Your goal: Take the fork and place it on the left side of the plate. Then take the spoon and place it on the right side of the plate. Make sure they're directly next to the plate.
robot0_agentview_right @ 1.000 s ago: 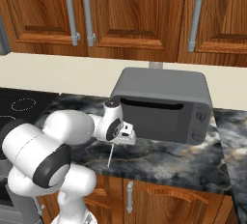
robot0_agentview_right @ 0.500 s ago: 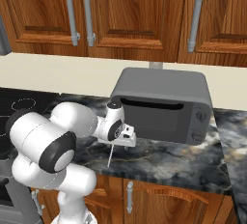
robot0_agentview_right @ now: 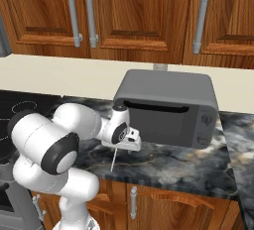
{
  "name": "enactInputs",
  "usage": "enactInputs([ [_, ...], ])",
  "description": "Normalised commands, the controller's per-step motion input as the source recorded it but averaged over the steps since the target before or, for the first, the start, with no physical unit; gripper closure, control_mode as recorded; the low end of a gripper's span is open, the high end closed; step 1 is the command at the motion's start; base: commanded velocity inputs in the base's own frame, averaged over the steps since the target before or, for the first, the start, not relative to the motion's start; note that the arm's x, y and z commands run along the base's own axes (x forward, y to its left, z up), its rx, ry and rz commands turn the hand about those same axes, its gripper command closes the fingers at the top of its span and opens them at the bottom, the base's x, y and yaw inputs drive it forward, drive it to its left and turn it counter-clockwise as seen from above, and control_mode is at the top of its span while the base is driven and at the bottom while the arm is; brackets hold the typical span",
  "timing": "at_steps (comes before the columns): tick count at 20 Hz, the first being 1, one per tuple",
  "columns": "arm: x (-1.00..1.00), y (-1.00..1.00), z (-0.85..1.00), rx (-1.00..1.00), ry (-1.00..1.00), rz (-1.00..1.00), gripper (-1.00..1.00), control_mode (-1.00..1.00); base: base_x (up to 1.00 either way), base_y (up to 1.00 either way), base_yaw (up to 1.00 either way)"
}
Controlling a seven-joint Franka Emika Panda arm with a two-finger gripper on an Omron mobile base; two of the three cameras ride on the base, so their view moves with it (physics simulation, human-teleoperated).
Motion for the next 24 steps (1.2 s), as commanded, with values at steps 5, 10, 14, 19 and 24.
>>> enactInputs([
  [5, -0.32, 0.07, -0.14, 0.04, 0.00, 0.00, -1.00, -1.00, 0.00, 0.00, 0.00],
  [10, -0.12, 0.44, -0.24, 0.01, 0.00, 0.00, 1.00, -1.00, 0.00, 0.00, 0.00],
  [14, 0.00, 0.56, -0.36, 0.00, 0.00, 0.00, 1.00, -1.00, 0.00, 0.00, 0.00],
  [19, 0.00, 0.26, -0.29, 0.00, 0.02, 0.00, 1.00, -1.00, 0.00, 0.00, 0.00],
  [24, -0.11, 0.01, 0.02, 0.00, 0.00, 0.00, 1.00, -1.00, 0.00, 0.00, 0.00],
])
